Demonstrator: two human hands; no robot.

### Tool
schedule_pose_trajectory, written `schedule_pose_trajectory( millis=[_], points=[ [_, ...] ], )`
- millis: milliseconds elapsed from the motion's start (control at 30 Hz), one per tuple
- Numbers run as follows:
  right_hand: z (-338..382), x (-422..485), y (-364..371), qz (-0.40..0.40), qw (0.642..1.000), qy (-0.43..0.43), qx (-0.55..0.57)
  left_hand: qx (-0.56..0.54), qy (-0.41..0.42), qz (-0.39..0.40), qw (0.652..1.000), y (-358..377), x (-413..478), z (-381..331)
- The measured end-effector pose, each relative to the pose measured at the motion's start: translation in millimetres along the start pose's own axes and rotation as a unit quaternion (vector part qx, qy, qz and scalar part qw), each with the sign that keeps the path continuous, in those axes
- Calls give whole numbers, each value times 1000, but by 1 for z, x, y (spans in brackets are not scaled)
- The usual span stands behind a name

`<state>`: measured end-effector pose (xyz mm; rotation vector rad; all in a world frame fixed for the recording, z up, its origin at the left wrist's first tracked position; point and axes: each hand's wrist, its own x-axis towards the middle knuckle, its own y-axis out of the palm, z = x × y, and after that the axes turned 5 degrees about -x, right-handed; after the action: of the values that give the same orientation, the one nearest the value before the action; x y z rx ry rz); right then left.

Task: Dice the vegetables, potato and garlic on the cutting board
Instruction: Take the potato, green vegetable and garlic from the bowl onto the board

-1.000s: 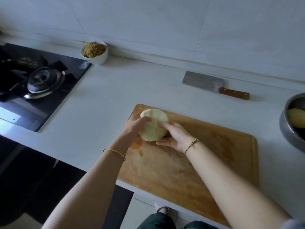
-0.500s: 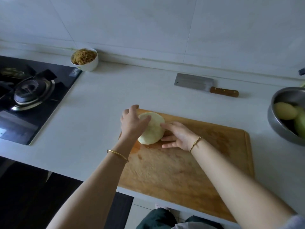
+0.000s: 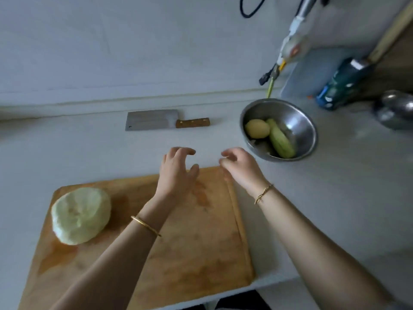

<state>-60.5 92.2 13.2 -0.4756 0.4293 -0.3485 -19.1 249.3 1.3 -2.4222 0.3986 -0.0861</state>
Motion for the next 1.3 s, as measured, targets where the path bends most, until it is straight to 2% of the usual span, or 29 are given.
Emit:
schedule_pose_trajectory(
  millis=[33,67,133,200,267,367,467,667,733,767,867,1000,1067,1133,1233,1300],
  points=[
    [-11,9,-21,-51,992,-45,-103,-5,9,22,1000,17,6,-11],
    [-22,18,-40,-93,970,-76,-212,-9,15,40,999,33,11,-23],
    [-43,34,-71,-135,905,-96,-393,-14,17,66,998,62,19,-45],
    [-63,43,-88,-111,856,-79,-498,-10,7,84,996,86,27,-62],
    [-83,51,-95,-93,838,-96,-529,-1,-5,92,996,104,36,-74],
    [-100,60,-93,-142,845,-200,-474,7,-15,82,996,119,47,-84],
    [-101,53,-81,-144,845,-272,-438,10,-24,47,999,124,53,-89],
    [-111,55,-84,-6,868,-305,-392,23,-38,7,999,132,63,-88],
    [-103,68,-101,20,906,-271,-325,33,-35,1,999,135,67,-87],
    [-99,77,-110,-3,920,-249,-303,38,-31,0,999,137,69,-88],
    [-92,109,-128,-49,918,-157,-361,47,-24,4,999,144,78,-92],
    [-92,130,-116,51,920,-19,-387,154,2,36,987,158,97,-98],
    [-96,132,-106,61,914,-3,-400,226,21,67,972,164,109,-98],
    [-102,134,-101,36,910,-3,-414,301,41,108,947,170,120,-96],
    [-105,138,-109,35,920,-15,-391,399,68,149,902,179,133,-92],
    [-103,139,-121,55,935,-30,-349,435,78,149,884,185,138,-90]
  ],
)
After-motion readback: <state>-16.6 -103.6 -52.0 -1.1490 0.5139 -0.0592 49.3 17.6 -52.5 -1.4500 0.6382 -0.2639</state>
